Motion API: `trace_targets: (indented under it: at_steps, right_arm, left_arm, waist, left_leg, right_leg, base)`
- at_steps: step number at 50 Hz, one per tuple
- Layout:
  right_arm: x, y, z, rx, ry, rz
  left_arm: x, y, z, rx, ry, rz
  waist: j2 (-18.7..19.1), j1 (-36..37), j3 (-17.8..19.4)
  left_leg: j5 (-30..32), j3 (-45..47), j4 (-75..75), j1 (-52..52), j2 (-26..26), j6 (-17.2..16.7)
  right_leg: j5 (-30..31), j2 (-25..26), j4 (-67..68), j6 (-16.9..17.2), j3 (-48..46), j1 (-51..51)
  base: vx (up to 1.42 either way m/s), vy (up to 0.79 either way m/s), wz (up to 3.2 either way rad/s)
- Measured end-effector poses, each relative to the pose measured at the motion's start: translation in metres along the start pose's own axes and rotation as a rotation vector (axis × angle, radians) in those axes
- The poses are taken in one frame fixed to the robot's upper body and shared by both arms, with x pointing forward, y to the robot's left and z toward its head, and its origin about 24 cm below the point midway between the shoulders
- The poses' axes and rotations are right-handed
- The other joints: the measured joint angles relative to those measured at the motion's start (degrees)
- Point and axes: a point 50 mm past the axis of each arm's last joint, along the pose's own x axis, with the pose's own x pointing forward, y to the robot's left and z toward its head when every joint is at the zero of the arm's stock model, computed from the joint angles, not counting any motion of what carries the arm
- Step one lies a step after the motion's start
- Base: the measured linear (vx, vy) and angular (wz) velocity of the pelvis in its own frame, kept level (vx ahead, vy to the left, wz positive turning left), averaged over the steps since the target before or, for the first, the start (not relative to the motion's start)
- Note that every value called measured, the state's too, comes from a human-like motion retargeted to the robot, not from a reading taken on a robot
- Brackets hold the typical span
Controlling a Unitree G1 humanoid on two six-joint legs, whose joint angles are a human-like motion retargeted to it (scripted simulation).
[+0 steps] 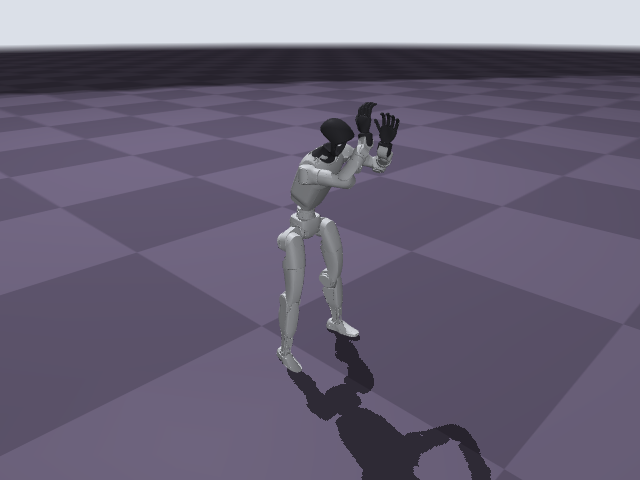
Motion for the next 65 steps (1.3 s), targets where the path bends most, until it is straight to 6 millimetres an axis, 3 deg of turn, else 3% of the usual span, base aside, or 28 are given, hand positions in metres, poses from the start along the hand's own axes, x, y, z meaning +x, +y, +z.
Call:
trace_targets:
  at_steps: [4, 7, 10, 14, 18, 20, 22, 23, 28, 29, 30, 33, 34, 35, 37, 38, 40, 43, 45, 46, 47, 50, 56, 60, 62, 63, 64, 65]
  right_arm:
    - [-0.018, 0.025, -0.032, 0.085, 0.207, 0.177]
    - [-0.064, 0.05, -0.062, 0.245, 0.516, 0.261]
    - [-0.117, 0.064, -0.088, 0.472, 0.912, 0.081]
    - [-0.222, 0.091, -0.091, 0.536, 1.459, 0.143]
    - [-0.307, 0.083, -0.079, 0.611, 1.8, 0.159]
    - [-0.328, 0.078, -0.074, 0.658, 1.89, 0.136]
    - [-0.335, 0.076, -0.074, 0.693, 1.901, 0.138]
    - [-0.334, 0.076, -0.076, 0.679, 1.895, 0.147]
    - [-0.306, 0.069, -0.105, 0.631, 1.79, 0.157]
    - [-0.298, 0.032, -0.133, 0.589, 1.668, 0.259]
    - [-0.302, -0.03, -0.158, 0.532, 1.606, 0.413]
    - [-0.288, -0.047, -0.173, 0.474, 1.577, 0.351]
    - [-0.275, -0.01, -0.168, 0.508, 1.577, 0.246]
    - [-0.273, 0.041, -0.146, 0.569, 1.691, 0.099]
    - [-0.263, -0.027, -0.178, 0.495, 1.526, 0.297]
    - [-0.262, -0.034, -0.182, 0.473, 1.519, 0.294]
    - [-0.271, -0.015, -0.164, 0.555, 1.481, 0.347]
    - [-0.289, -0.01, -0.155, 0.547, 1.519, 0.372]
    - [-0.315, -0.015, -0.149, 0.522, 1.59, 0.397]
    - [-0.313, 0.013, -0.15, 0.47, 1.69, 0.259]
    - [-0.331, 0.03, -0.136, 0.454, 1.852, 0.174]
    - [-0.377, 0.016, -0.118, 0.487, 1.996, 0.035]
    - [-0.451, -0.023, -0.066, 0.536, 2.181, -0.517]
    - [-0.492, -0.054, -0.028, 0.384, 2.299, -0.598]
    - [-0.518, -0.076, 0.002, 0.302, 2.383, -0.414]
    - [-0.527, -0.086, 0.012, 0.247, 2.422, -0.375]
    - [-0.54, -0.107, 0.026, -0.071, 2.46, -0.039]
    - [-0.55, -0.139, 0.038, -0.523, 2.335, 0.437]
  left_arm:
    - [-0.003, -0.008, -0.035, -0.015, 0.179, -0.034]
    - [-0.023, -0.023, -0.074, -0.02, 0.403, -0.069]
    - [-0.034, -0.028, -0.117, -0.014, 0.606, -0.101]
    - [-0.124, -0.036, -0.17, 0.018, 1.164, -0.156]
    - [-0.201, -0.041, -0.179, 0.101, 1.484, -0.21]
    - [-0.218, -0.043, -0.178, 0.164, 1.528, -0.255]
    - [-0.222, -0.041, -0.178, 0.202, 1.506, -0.323]
    - [-0.219, -0.041, -0.179, 0.213, 1.501, -0.289]
    - [-0.185, -0.042, -0.186, 0.24, 1.397, -0.338]
    - [-0.173, -0.088, -0.176, 0.119, 1.336, -0.374]
    - [-0.157, -0.153, -0.15, -0.059, 1.244, -0.435]
    - [-0.134, -0.167, -0.145, -0.067, 1.178, -0.433]
    - [-0.13, -0.13, -0.165, 0.061, 1.202, -0.408]
    - [-0.128, -0.068, -0.188, 0.256, 1.254, -0.37]
    - [-0.11, -0.145, -0.157, 0.002, 1.13, -0.417]
    - [-0.107, -0.151, -0.155, -0.015, 1.118, -0.426]
    - [-0.128, -0.12, -0.17, -0.002, 1.187, -0.538]
    - [-0.145, -0.099, -0.177, -0.053, 1.268, -0.525]
    - [-0.164, -0.091, -0.178, -0.098, 1.33, -0.511]
    - [-0.171, -0.063, -0.185, -0.018, 1.372, -0.437]
    - [-0.181, -0.041, -0.189, 0.032, 1.407, -0.375]
    - [-0.223, -0.026, -0.183, 0.051, 1.499, -0.331]
    - [-0.3, 0.019, -0.154, 0.241, 1.591, -0.252]
    - [-0.338, 0.054, -0.129, 0.434, 1.646, -0.172]
    - [-0.365, 0.074, -0.109, 0.515, 1.697, -0.297]
    - [-0.372, 0.083, -0.103, 0.55, 1.719, -0.292]
    - [-0.381, 0.093, -0.094, 0.597, 1.735, -0.306]
    - [-0.39, 0.104, -0.084, 0.65, 1.748, -0.329]
  waist:
    - [0.03, -4.04, 6.8]
    - [-1.1, -5.14, 7.42]
    - [-4.14, -6.93, 7.42]
    - [-6.55, -9.25, 7.42]
    - [-6.09, -12.13, 7.42]
    - [-6.48, -13.18, 7.42]
    - [-6.62, -14.32, 7.42]
    - [-7.52, -14.09, 7.42]
    - [-7.82, -14.26, 7.42]
    - [-3.75, -9.91, 7.42]
    - [2.28, -3.38, 7.42]
    - [3.62, -1.26, 7.42]
    - [0.2, -5.32, 7.42]
    - [-5.13, -11.56, 7.42]
    - [2.62, -3.72, 7.42]
    - [3.17, -2.91, 7.42]
    - [-2.09, -6.16, 7.42]
    - [-3.1, -7.47, 7.42]
    - [-2.63, -7.36, 7.42]
    - [-3.95, -10.7, 7.42]
    - [-4.87, -12.8, 7.42]
    - [-4.55, -12.89, 7.42]
    - [-5.39, -12.92, 7.42]
    - [-8.39, -11.96, 7.42]
    - [-8.41, -11.23, 7.42]
    - [-9.42, -10.3, 7.42]
    - [-9.97, -9.57, 7.42]
    - [-10.29, -8.94, 7.42]
  left_leg:
    - [2.65, 1.05, -2.3, -4.88, -0.46, -1.36]
    - [5.21, 1.96, -3.93, -11.94, -0.72, -1.48]
    - [4.17, 3.24, 4.1, -25.28, -0.42, -2.11]
    - [11.88, 3.49, -5.76, -30.92, -1.61, -0.97]
    - [13.82, 1.54, -4.5, -42.04, -1.76, -0.78]
    - [14.31, 1.08, -3.73, -47.26, -1.86, -1.2]
    - [11.4, 1.15, 3.48, -55.08, -1.05, -3.43]
    - [13.94, 0.7, -0.87, -55.25, -0.82, -2.65]
    - [12.51, 0.53, 6.09, -69.54, 0.67, -4.42]
    - [13.55, -0.39, 6.03, -72.7, 0.48, -3.39]
    - [15.01, -1.63, 5.79, -76.5, 0.1, -1.84]
    - [15.78, -2.79, 5.79, -79.13, 0.77, -2.41]
    - [15.2, -2.41, 6.38, -79.01, 1.26, -3.2]
    - [14.13, -1.68, 7.3, -78.42, 1.94, -4.42]
    - [16.04, -2.23, 5.04, -79.41, 1.48, -3.53]
    - [16.3, -2.66, 4.6, -79.41, 1.61, -3.73]
    - [15.91, -3.1, 5.24, -77.62, 2.01, -4.39]
    - [15.71, -2.25, 4.41, -74.34, 1.98, -4.4]
    - [15.4, -2.12, 4.11, -71.63, 1.94, -4.39]
    - [14.73, -0.46, 4.02, -69.66, 1.48, -4.41]
    - [14.21, 0.67, 4.12, -67.95, 1.26, -4.42]
    - [12.28, -0.2, 6.69, -63.53, 1.5, -4.42]
    - [6.27, -1.7, 12.97, -54.49, 2.66, -4.38]
    - [6.85, -0.29, 5.72, -42.35, 1.58, -1.03]
    - [1.26, 0.42, 14.5, -41.08, 2.26, -1.88]
    - [2.24, 0.83, 10.15, -36.73, 1.71, -0.51]
    - [2.05, 1.4, 8.45, -33.23, 1.39, 0.11]
    - [1.26, 2.04, 8.07, -30.15, 1.17, 0.34]
  right_leg:
    - [2.58, -0.27, -0.34, -0.44, 0.79, -6.29]
    - [5.12, -0.19, 0.24, -0.87, 2.28, -15.29]
    - [7.44, -0.86, 1.62, -0.29, 3.01, -25.98]
    - [12.25, -0.69, 1.87, 2.73, 4.79, -37.4]
    - [14.24, -1.14, 1.44, 2.19, 3.18, -46.45]
    - [15.22, -1.3, 1.04, 2.75, 2.86, -50.82]
    - [15.38, -1.24, 0.89, 2.88, 1.78, -54.65]
    - [16.5, -0.42, 0.35, 2.88, 1.95, -56.92]
    - [18.46, 0.73, -1.02, 2.88, 0.09, -66.74]
    - [18.76, 0.5, -0.69, 2.88, -0.97, -69.57]
    - [19.12, 0.07, -0.18, 2.88, -2.35, -73.02]
    - [19.46, 0.73, 0.14, 2.88, -3.78, -75.2]
    - [19.54, 1.28, 0.21, 2.88, -3.58, -75.07]
    - [19.52, 2.06, 0.14, 2.88, -3.07, -74.43]
    - [19.48, 1.27, 0.57, 2.88, -4.07, -76.34]
    - [19.43, 1.44, 0.39, 2.88, -4.7, -76.15]
    - [18.95, 1.74, 0.73, 2.88, -5.37, -73.86]
    - [18.94, 1.85, -0.24, 2.88, -5.08, -70.85]
    - [18.52, 1.8, -0.61, 2.88, -4.99, -68.12]
    - [19.19, 1.86, -1.78, 2.88, -3.96, -66.38]
    - [19.54, 2.0, -2.34, 2.88, -3.29, -64.88]
    - [16.94, 1.53, 0.2, 2.88, -3.47, -60.02]
    - [12.45, 1.57, 3.15, 2.88, -3.51, -48.94]
    - [11.97, 1.19, 2.84, 2.88, -1.5, -41.61]
    - [9.98, 0.86, 3.29, 2.88, -1.32, -36.4]
    - [10.18, 0.88, 3.04, 2.88, -0.54, -34.63]
    - [9.81, 0.74, 3.11, 2.88, -0.01, -32.4]
    - [9.16, 0.5, 3.32, 2.88, 0.41, -29.93]
  base:
    - [-0.27, 0.14, -0.08]
    - [-0.25, 0.11, -0.3]
    - [-0.26, 0.07, -0.02]
    - [-0.17, 0.04, -0.1]
    - [-0.05, 0.02, 0.46]
    - [0.0, 0.03, 0.37]
    - [-0.01, -0.04, 0.22]
    - [-0.03, -0.09, -0.1]
    - [-0.02, -0.04, 0.04]
    - [-0.08, -0.07, 0.89]
    - [-0.06, -0.08, 0.75]
    - [0.0, -0.08, -0.06]
    - [0.02, -0.07, -0.84]
    - [0.05, -0.07, -0.4]
    - [0.03, -0.08, 0.47]
    - [0.01, -0.05, 0.08]
    - [-0.01, -0.03, -0.33]
    - [0.0, 0.0, 0.0]
    - [0.0, 0.0, 0.0]
    - [-0.02, 0.07, -0.21]
    - [-0.07, 0.04, -0.32]
    - [0.01, 0.0, -0.05]
    - [0.07, 0.01, -0.1]
    - [0.08, 0.07, -0.3]
    - [0.16, 0.17, -0.3]
    - [0.13, 0.12, -0.45]
    - [0.14, 0.12, -0.48]
    - [0.22, 0.34, -0.26]
